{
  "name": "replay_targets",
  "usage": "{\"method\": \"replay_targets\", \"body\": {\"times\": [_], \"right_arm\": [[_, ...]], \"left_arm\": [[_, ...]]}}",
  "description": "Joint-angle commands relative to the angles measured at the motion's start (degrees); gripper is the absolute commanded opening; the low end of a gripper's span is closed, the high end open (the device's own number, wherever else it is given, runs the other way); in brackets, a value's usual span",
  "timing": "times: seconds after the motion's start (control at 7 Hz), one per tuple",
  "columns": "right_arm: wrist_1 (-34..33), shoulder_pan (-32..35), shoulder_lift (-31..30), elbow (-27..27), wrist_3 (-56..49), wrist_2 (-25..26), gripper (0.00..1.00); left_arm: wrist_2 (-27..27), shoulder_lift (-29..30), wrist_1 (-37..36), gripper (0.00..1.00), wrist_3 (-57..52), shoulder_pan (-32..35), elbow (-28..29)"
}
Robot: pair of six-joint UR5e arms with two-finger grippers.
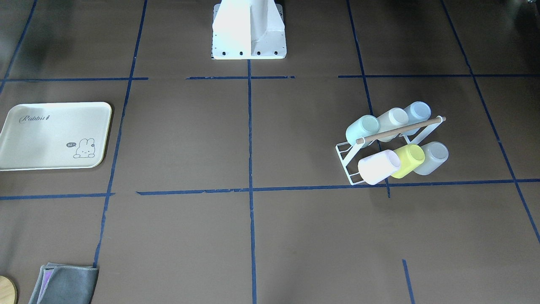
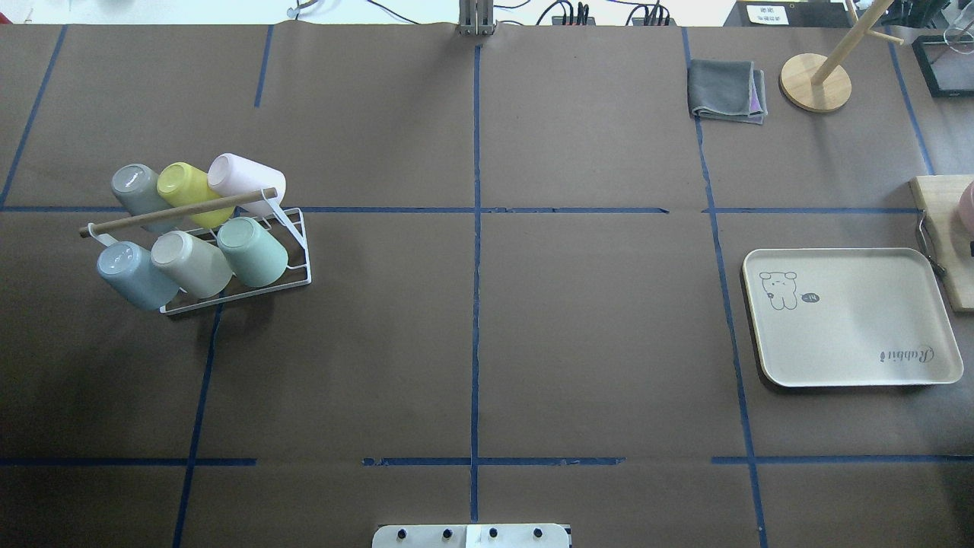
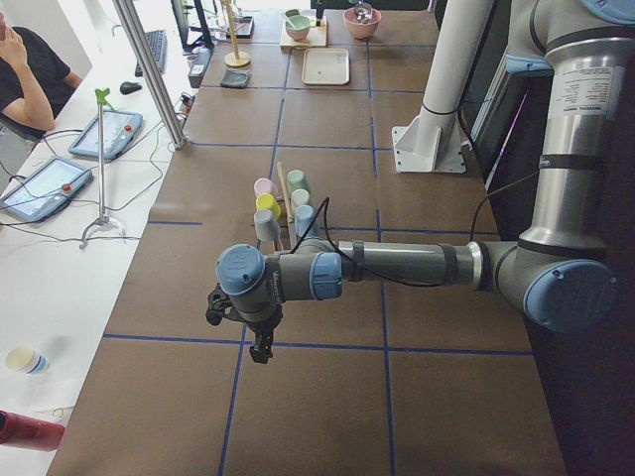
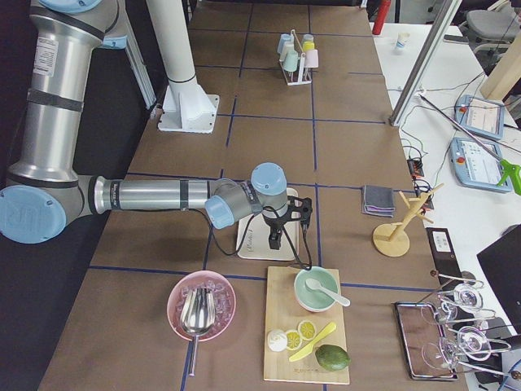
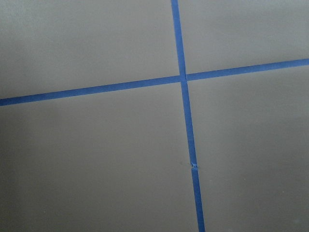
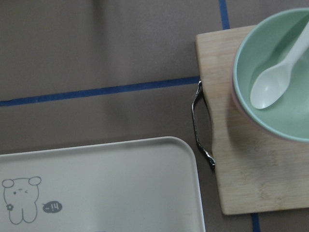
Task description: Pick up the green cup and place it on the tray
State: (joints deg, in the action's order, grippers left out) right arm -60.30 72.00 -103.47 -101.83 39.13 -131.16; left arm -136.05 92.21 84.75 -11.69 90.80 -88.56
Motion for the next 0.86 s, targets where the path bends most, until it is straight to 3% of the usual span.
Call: {"method": "replay_targets", "body": {"times": [0.0, 0.43, 0.71], "right_arm": [[4.3, -6.9, -0.8, 2.9, 3.6, 3.6, 1.0], [18.5, -7.7, -0.3, 13.6, 3.9, 2.8, 1.0], [18.5, -8.0, -0.5, 14.6, 4.0, 2.6, 1.0]], "left_arm": [[0.0, 0.2, 0.1, 1.0, 0.1, 0.0, -0.1], [0.0, 0.1, 0.0, 1.0, 0.2, 0.0, -1.9], [0.0, 0.0, 0.0, 1.0, 0.2, 0.0, -2.1]]}}
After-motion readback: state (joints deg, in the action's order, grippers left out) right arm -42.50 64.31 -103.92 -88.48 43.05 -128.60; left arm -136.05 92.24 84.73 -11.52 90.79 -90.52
